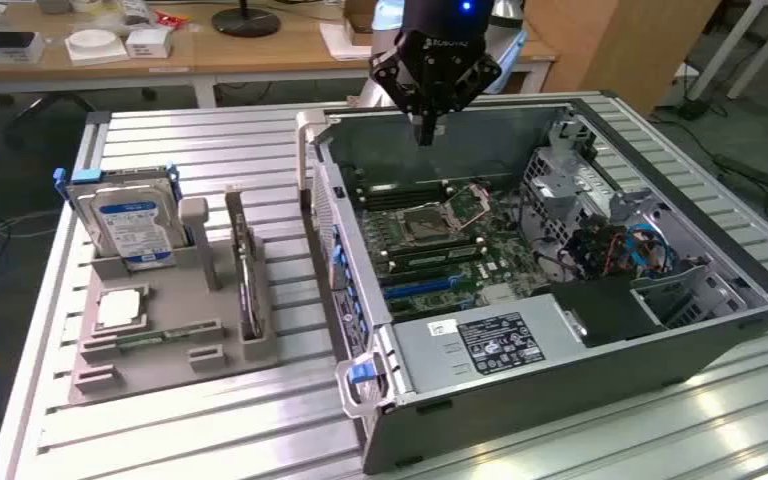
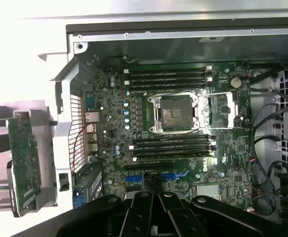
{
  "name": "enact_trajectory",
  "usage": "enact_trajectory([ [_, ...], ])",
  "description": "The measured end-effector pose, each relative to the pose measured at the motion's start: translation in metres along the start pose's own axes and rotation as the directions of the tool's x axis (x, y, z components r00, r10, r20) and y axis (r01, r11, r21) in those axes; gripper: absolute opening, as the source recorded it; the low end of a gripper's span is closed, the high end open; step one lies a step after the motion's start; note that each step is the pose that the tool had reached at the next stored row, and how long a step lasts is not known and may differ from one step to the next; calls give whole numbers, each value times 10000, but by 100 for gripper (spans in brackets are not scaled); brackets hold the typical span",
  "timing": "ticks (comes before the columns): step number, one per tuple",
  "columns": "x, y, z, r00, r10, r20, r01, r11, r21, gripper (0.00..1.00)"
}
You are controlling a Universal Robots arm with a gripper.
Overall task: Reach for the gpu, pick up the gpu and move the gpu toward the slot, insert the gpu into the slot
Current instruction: 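Reach for the gpu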
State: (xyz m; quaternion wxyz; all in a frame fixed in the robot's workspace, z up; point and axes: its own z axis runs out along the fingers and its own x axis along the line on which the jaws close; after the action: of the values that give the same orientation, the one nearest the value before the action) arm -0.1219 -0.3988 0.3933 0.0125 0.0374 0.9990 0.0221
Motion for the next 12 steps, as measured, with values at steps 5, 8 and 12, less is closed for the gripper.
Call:
enact_trajectory([
  [5, 37, -3, -1, 10000, -1, 0, 1, 10000, 1, 10],
  [8, 140, -10, -4, 10000, 0, 0, 0, 10000, 1, 10],
  [12, 293, -22, -8, 10000, 0, 1, 0, 10000, 0, 10],
])
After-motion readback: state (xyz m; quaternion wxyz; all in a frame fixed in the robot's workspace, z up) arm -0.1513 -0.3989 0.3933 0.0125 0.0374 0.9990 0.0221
